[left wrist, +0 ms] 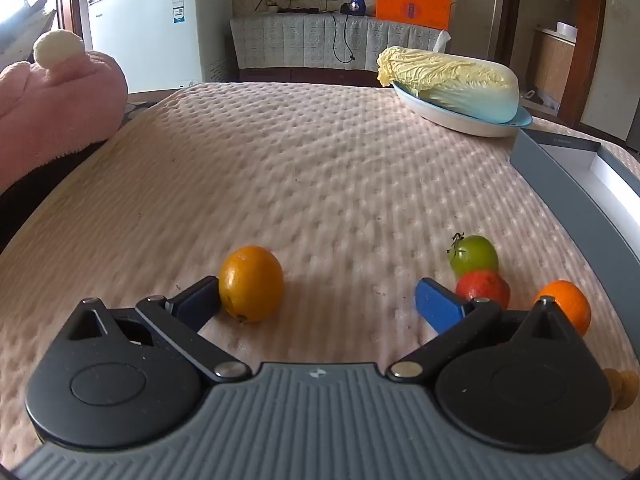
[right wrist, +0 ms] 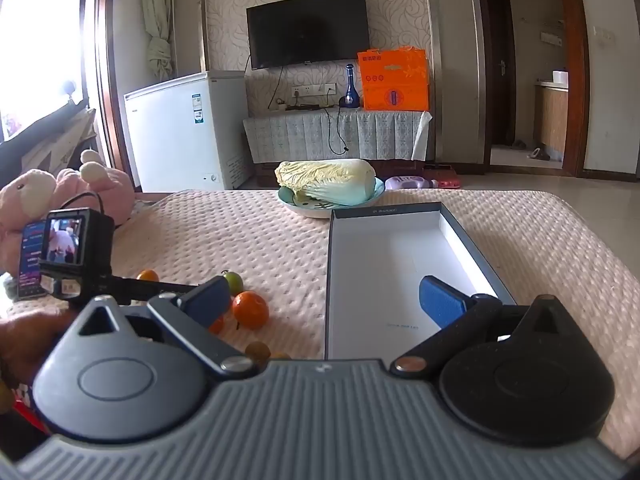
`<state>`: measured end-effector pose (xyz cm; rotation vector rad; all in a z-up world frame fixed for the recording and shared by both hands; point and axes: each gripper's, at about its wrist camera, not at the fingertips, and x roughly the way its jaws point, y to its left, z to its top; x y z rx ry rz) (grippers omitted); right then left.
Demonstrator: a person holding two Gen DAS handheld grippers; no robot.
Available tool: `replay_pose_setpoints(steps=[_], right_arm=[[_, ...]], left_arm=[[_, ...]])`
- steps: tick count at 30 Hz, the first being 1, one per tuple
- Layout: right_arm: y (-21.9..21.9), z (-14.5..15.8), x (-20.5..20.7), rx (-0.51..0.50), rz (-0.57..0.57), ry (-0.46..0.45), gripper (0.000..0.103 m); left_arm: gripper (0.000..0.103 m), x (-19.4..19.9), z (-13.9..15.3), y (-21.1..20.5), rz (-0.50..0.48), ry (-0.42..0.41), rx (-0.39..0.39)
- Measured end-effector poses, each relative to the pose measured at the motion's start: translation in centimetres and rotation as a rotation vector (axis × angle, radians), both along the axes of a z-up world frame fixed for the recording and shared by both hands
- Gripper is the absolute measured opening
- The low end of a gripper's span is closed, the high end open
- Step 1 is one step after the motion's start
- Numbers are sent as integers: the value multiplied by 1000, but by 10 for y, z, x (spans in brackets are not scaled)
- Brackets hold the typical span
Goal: Organize fruits
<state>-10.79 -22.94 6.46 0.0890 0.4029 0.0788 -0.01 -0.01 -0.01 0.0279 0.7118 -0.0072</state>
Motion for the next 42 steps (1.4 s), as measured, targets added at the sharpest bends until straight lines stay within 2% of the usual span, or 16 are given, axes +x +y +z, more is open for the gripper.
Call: replay_pose_setpoints(steps=[3,6,7,9,12,14,17,22,25,28,30,32,35,38,42], right_arm=[[-1,-1,-3,8,26,5,103],[0,-5,0,-2,59,33,103],[0,-6,-2,-6,71,38,103],[2,-10,-1,-28,90,54,103],[10,-15,2,-128,76,63,103],[14,-22,10,-224,37,98,103],[16,-34,21,-300,21,147,103],[12,-48,34,-417,-45,179,103],[-7,-47,39,-349,-88,232,103],[-29,-46,41,-331,-241,268,103],[-40,-44,38,-302,-279,272,95],[-43,-36,28,-217,-214,199,94],[-34,-23,7,-69,-18,68,94],[-13,-26,7,-78,127,77,92],[13,-43,22,-188,209,193,57]], left_arm=[[103,1,1,-1,-4,7,17],[103,-2,17,-2,-6,-62,96],[103,-8,23,-3,-17,-86,98],[103,-18,32,-3,-38,-81,61],[103,-35,44,-1,-69,-37,-17],[103,-63,51,-1,-101,-65,-43],[103,-100,56,-7,-178,-63,-17],[103,-146,47,-11,-330,31,-27],[103,-158,46,-11,-376,42,-46],[103,-152,40,-9,-369,99,-22],[103,-149,38,-5,-354,111,-10],[100,-143,33,-5,-328,123,9],[99,-127,26,-4,-274,150,19],[99,-116,22,-4,-247,132,53],[100,-92,21,-5,-213,70,152]])
